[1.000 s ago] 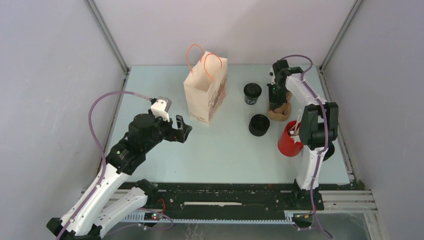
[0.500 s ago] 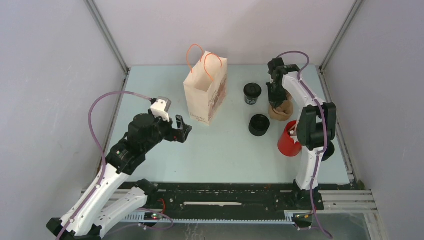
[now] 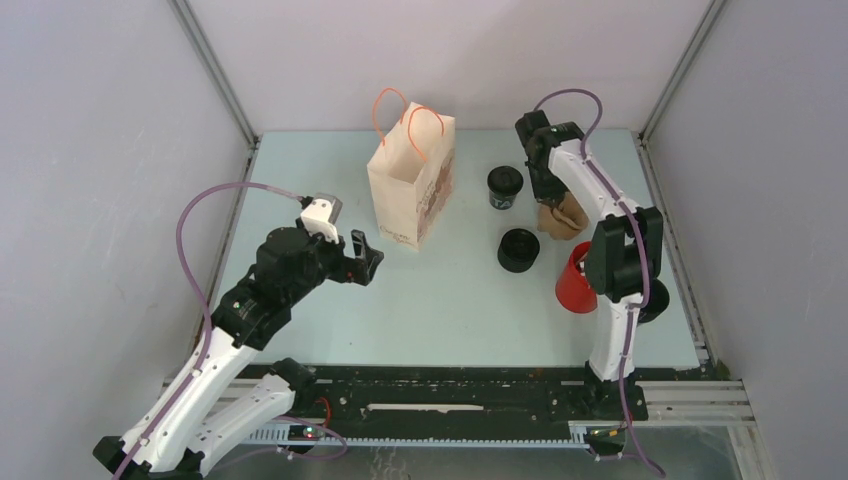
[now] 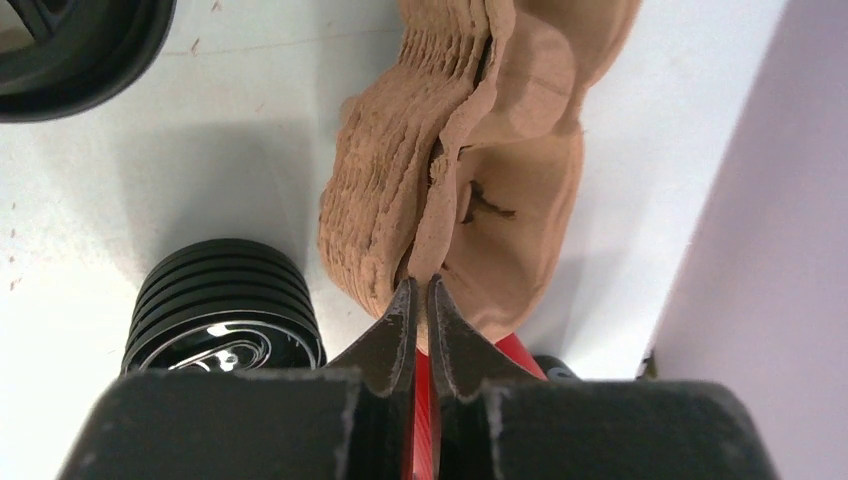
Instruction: Pack the takeout coffee
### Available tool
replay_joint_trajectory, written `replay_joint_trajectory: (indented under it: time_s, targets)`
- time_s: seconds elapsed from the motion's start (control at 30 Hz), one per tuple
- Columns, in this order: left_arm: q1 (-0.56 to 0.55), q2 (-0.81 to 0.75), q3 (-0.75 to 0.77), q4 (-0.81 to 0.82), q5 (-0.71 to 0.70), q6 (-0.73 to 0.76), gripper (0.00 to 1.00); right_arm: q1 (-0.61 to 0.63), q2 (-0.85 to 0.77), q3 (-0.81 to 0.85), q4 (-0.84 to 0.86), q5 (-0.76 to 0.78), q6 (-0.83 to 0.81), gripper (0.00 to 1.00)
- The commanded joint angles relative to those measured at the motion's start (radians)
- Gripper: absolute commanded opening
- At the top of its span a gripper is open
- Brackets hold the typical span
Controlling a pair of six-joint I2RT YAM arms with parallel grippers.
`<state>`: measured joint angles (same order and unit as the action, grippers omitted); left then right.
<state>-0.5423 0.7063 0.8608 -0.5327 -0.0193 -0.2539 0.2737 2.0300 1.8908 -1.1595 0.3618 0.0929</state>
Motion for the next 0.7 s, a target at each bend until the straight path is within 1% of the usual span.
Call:
replay_joint_trajectory:
  time_s: [0.0, 0.07, 0.17, 0.23, 0.33, 0.47, 0.53, 0.67]
  targets:
    - [0.009, -0.005, -0.021, 0.036, 0.012, 0.0, 0.95, 0.04, -0.002, 0.084, -0.051, 0.19, -0.031, 0.0]
    - [0.008, -0.006, -0.019, 0.035, 0.012, -0.001, 0.94, 0.06, 0.0, 0.088, -0.047, 0.212, -0.041, 0.0]
    - [0.01, -0.008, -0.019, 0.036, 0.012, -0.001, 0.95, 0.103, 0.016, 0.062, -0.014, 0.344, -0.087, 0.0]
    - [0.01, -0.013, -0.02, 0.036, 0.012, -0.001, 0.95, 0.101, 0.034, 0.03, 0.018, 0.349, -0.153, 0.0]
    - [0.01, -0.019, -0.021, 0.036, 0.012, 0.001, 0.95, 0.119, 0.051, 0.024, 0.014, 0.32, -0.229, 0.0]
    - [0.009, -0.028, -0.02, 0.035, 0.012, 0.0, 0.95, 0.159, -0.008, -0.077, 0.166, 0.325, -0.418, 0.0]
    - [0.01, -0.032, -0.021, 0.035, 0.012, 0.001, 0.95, 0.163, -0.016, -0.088, 0.187, 0.385, -0.474, 0.0]
    - [0.009, -0.039, -0.021, 0.036, 0.012, 0.001, 0.95, 0.184, -0.081, -0.12, 0.259, 0.363, -0.621, 0.0]
